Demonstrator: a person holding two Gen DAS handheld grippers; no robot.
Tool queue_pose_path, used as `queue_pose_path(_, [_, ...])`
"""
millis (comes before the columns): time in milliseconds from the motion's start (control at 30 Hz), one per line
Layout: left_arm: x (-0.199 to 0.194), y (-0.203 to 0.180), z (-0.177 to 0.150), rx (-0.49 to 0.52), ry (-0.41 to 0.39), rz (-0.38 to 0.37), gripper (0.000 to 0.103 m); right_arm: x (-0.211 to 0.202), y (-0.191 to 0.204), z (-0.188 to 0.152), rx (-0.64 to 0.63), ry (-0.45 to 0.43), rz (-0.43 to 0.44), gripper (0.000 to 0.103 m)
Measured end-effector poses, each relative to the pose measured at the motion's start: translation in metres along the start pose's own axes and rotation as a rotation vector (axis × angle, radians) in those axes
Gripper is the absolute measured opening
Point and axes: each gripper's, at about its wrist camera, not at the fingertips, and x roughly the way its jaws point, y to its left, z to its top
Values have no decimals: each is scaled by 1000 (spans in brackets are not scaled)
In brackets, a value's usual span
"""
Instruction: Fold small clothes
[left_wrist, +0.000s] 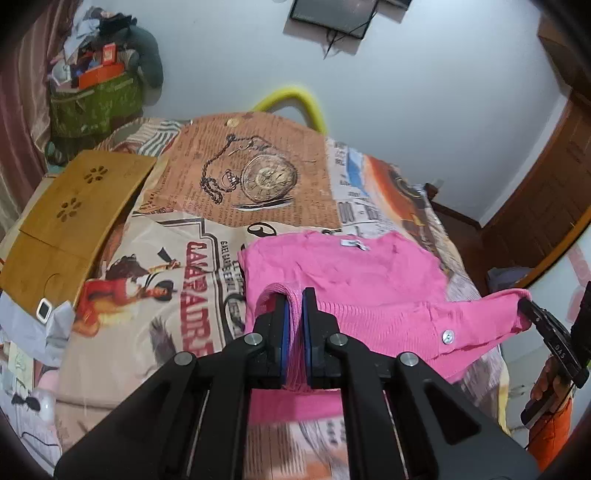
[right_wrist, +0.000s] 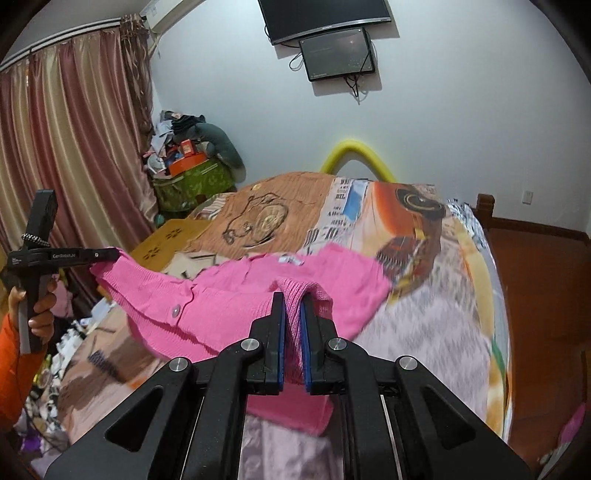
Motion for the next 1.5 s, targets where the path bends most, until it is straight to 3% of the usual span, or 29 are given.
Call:
queue_pose_path(267, [98, 22, 33, -50, 87, 44, 6, 83, -32, 18, -4, 88, -59, 6])
queue_pose_path(533, [184, 44, 29, -58, 201, 111, 6, 150, -68, 8, 24, 217, -125, 8])
queue_pose_path(633, [186, 43, 31, -43, 195, 128, 10, 153, -75, 7, 48, 233, -163, 15])
queue_pose_path(700, [175, 39, 34, -23, 165, 132, 25, 146, -77, 10, 63, 215, -175, 30])
queue_pose_path(733, [167, 36, 36, -15, 148, 128, 30, 141, -78, 12, 73, 198, -171, 32])
queue_pose_path(800, [147, 30, 37, 10, 107, 103, 46, 124, -74, 15, 78, 165, -145, 33])
queue_pose_path(900, [121, 17, 29, 72, 86, 86, 51, 108, -57, 16, 37, 161, -95, 34])
queue_pose_path(1067, [108, -3, -3, 166, 119, 80, 63, 97, -22, -1, -48, 210, -17, 38])
queue_pose_path(1300, [149, -21, -39, 202, 257, 70, 64, 134, -5, -29, -49, 327, 35, 38])
queue_pose_path(1500, [175, -25, -16, 181, 238, 74, 65, 167, -8, -22, -31, 369, 43, 38])
